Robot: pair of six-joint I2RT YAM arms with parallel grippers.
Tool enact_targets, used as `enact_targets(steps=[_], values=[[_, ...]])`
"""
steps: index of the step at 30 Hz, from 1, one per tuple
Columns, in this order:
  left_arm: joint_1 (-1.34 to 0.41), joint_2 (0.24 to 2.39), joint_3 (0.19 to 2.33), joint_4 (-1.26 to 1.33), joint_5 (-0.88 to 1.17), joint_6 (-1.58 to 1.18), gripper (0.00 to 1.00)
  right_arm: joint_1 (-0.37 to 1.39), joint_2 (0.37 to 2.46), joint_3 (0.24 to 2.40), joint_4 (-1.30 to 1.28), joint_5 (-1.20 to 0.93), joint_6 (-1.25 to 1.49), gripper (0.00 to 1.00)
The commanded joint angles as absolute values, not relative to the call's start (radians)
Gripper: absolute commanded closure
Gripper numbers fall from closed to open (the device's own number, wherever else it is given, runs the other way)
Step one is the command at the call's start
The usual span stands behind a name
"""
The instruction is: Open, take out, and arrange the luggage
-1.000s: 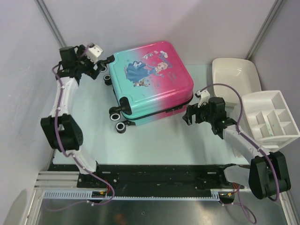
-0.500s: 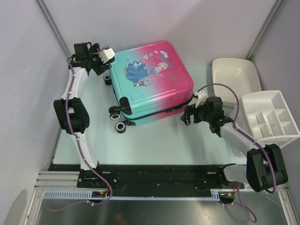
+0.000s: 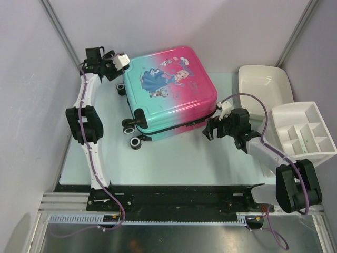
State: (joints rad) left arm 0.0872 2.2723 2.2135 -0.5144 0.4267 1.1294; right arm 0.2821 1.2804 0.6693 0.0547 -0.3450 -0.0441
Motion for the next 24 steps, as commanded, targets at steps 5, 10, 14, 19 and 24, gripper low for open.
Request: enact_targets(steps=[5,10,14,19,24], values=[[0.026,2.218,2.118,-0.459,0.420,1.278,0.15,0.282,1.321,0.675,0.143,-0.333,-0.025,0.06],[0.028,2.230,2.135,-0.457,0.426,1.282,0.21,0.285,1.324,0.675,0.141,-0.328,-0.021,0.06],[0.020,2.211,2.099,-0.459,0.428,1.293,0.07,0.285,1.327,0.673,0.138,-0.327,-0.018,0.06],[0.018,2.168,2.025,-0.459,0.477,1.331,0.33,0.288,1.328,0.673,0.137,-0.325,-0.021,0.07],[0.017,2.140,1.976,-0.459,0.494,1.379,0.54,0.288,1.338,0.673,0.152,-0.333,-0.018,0.13]])
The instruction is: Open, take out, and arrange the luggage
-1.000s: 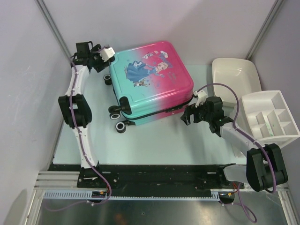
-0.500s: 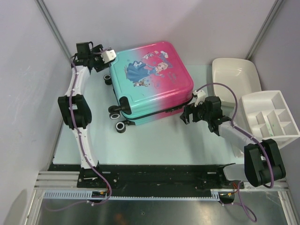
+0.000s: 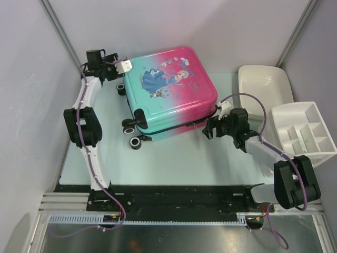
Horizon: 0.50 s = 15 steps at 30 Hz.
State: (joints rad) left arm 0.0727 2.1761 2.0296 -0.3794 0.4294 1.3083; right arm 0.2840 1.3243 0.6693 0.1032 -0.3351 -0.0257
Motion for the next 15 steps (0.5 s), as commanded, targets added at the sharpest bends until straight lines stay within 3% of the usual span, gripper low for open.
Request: enact_targets(steps=[1,3,4,7,15], values=[[0.017,2.138,1.974,-0.459,0.492,1.374,0.64,0.288,1.341,0.672,0.156,-0.333,-0.017,0.14],[0.018,2.114,1.936,-0.459,0.495,1.379,0.74,0.288,1.353,0.672,0.179,-0.333,-0.014,0.16],[0.018,2.090,1.918,-0.459,0.503,1.381,0.86,0.288,1.359,0.673,0.192,-0.331,-0.012,0.18],[0.028,2.033,1.838,-0.457,0.529,1.347,1.00,0.285,1.405,0.686,0.267,-0.330,-0.005,0.20],[0.061,1.892,1.623,-0.456,0.571,1.117,1.00,0.296,1.511,0.776,0.403,-0.376,-0.034,0.23]])
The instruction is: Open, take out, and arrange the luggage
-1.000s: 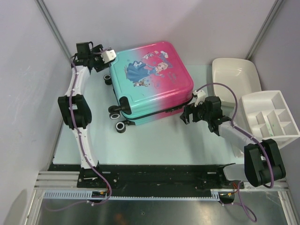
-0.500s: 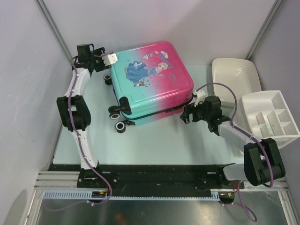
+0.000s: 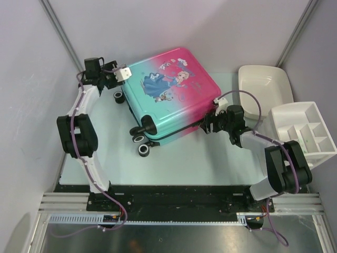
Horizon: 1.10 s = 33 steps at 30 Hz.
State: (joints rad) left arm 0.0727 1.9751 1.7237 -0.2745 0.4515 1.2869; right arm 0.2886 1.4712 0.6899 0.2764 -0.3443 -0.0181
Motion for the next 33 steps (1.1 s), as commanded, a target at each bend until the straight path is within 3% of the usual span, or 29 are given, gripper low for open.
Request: enact_targets(steps=[1,2,4,7,18,27,33], values=[[0.063,1.872,1.612,-0.459,0.565,1.053,0.84,0.295,1.532,0.802,0.408,-0.383,-0.041,0.23],[0.070,1.864,1.605,-0.459,0.555,1.020,0.70,0.291,1.540,0.813,0.410,-0.385,-0.047,0.23],[0.084,1.839,1.595,-0.459,0.566,0.970,0.31,0.275,1.554,0.830,0.411,-0.388,-0.057,0.23],[0.112,1.815,1.591,-0.460,0.586,0.963,0.20,0.250,1.563,0.845,0.393,-0.406,-0.064,0.23],[0.094,1.838,1.609,-0.468,0.471,1.094,0.00,0.241,1.549,0.848,0.360,-0.425,-0.072,0.23],[0.106,1.727,1.575,-0.466,0.535,1.111,0.00,0.244,1.531,0.848,0.313,-0.431,-0.074,0.22],[0.126,1.657,1.517,-0.468,0.545,1.184,0.06,0.242,1.522,0.848,0.291,-0.431,-0.077,0.21]])
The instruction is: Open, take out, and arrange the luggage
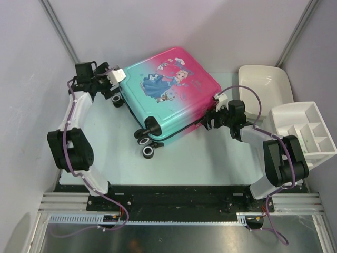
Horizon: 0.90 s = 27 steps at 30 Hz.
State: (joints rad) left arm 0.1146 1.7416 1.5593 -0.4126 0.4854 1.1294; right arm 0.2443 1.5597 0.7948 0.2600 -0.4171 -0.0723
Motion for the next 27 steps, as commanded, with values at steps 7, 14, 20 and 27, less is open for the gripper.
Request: enact_targets(steps=[7,14,20,27], values=[[0.120,1.649,1.465,-0.465,0.506,1.241,0.11,0.241,1.520,0.847,0.288,-0.433,-0.077,0.21],[0.153,1.693,1.563,-0.443,0.523,1.128,0.15,0.241,1.526,0.848,0.288,-0.431,-0.074,0.21],[0.195,1.715,1.624,-0.437,0.546,1.039,0.05,0.241,1.528,0.847,0.285,-0.433,-0.074,0.19],[0.203,1.634,1.522,-0.436,0.658,1.126,0.10,0.241,1.528,0.848,0.281,-0.437,-0.074,0.19]])
